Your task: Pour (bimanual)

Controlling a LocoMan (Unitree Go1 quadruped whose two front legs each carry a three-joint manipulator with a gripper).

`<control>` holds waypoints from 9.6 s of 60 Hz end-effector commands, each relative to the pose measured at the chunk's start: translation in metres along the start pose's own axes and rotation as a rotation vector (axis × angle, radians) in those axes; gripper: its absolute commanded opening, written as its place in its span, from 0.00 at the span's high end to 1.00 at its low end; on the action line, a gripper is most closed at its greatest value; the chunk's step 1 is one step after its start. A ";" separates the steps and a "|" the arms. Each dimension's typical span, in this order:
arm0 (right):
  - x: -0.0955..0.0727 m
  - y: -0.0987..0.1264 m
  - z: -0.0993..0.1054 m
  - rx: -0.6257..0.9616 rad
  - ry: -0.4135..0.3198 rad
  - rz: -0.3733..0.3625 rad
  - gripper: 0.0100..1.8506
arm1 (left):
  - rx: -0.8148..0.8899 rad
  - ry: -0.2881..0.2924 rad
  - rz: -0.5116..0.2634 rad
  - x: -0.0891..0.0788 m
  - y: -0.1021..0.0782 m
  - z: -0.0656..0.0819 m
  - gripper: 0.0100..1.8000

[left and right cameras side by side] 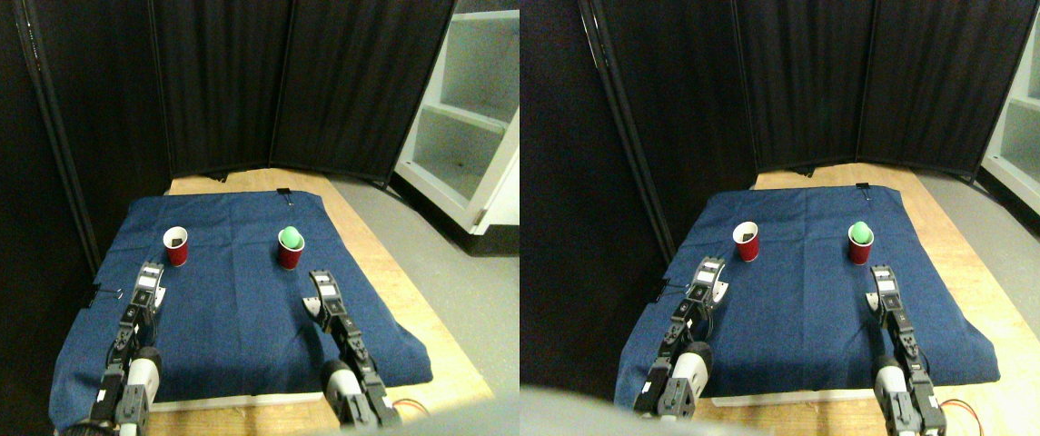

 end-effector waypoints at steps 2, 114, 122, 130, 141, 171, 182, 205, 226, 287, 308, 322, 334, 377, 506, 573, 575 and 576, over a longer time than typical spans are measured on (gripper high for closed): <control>0.004 0.000 0.010 -0.014 -0.052 0.012 0.75 | -0.012 -0.042 0.002 0.002 -0.003 0.007 0.79; 0.060 -0.013 -0.018 1.163 -0.170 -0.312 0.67 | -1.165 -0.326 0.452 0.048 0.007 -0.013 0.57; 0.058 -0.010 -0.019 1.175 -0.166 -0.310 0.67 | -1.192 -0.332 0.466 0.052 0.004 -0.019 0.60; 0.058 -0.006 -0.016 1.178 -0.143 -0.274 0.67 | -1.198 -0.312 0.468 0.058 0.002 -0.017 0.62; 0.058 -0.003 -0.013 1.176 -0.130 -0.275 0.66 | -1.208 -0.291 0.464 0.068 0.004 -0.018 0.62; 0.070 -0.005 -0.013 1.209 -0.147 -0.304 0.63 | -1.237 -0.297 0.465 0.078 0.003 -0.016 0.62; 0.078 -0.007 -0.017 1.275 -0.152 -0.307 0.61 | -1.228 -0.285 0.470 0.082 0.005 -0.021 0.60; 0.082 -0.007 -0.019 1.322 -0.153 -0.321 0.59 | -1.224 -0.264 0.492 0.090 0.005 -0.034 0.48; 0.088 -0.008 -0.022 1.364 -0.149 -0.340 0.51 | -1.223 -0.263 0.503 0.092 0.007 -0.038 0.42; 0.091 0.001 -0.019 1.392 -0.148 -0.326 0.48 | -1.395 -0.301 0.500 0.115 0.008 -0.041 0.34; 0.092 0.004 -0.015 1.339 -0.138 -0.295 0.51 | -1.508 -0.190 0.418 0.124 0.000 -0.037 0.32; 0.091 0.002 -0.015 1.367 -0.148 -0.298 0.52 | -1.570 -0.169 0.376 0.132 -0.002 -0.041 0.39; 0.092 -0.005 -0.017 1.350 -0.157 -0.302 0.52 | -1.565 -0.129 0.372 0.132 0.009 -0.046 0.40; 0.106 -0.011 -0.033 1.460 -0.139 -0.326 0.46 | -1.508 -0.128 0.376 0.127 0.013 -0.048 0.39; 0.123 -0.017 -0.043 1.430 -0.198 -0.377 0.83 | -1.524 -0.303 0.474 0.142 0.013 -0.054 0.82; 0.126 -0.007 0.015 1.322 -0.232 -0.303 0.83 | -1.500 -0.213 0.321 0.155 -0.012 0.021 0.82; 0.126 -0.006 0.017 1.325 -0.229 -0.290 0.83 | -1.501 -0.209 0.318 0.156 -0.013 0.022 0.82; 0.126 -0.006 0.019 1.315 -0.229 -0.287 0.83 | -1.499 -0.205 0.314 0.156 -0.013 0.024 0.82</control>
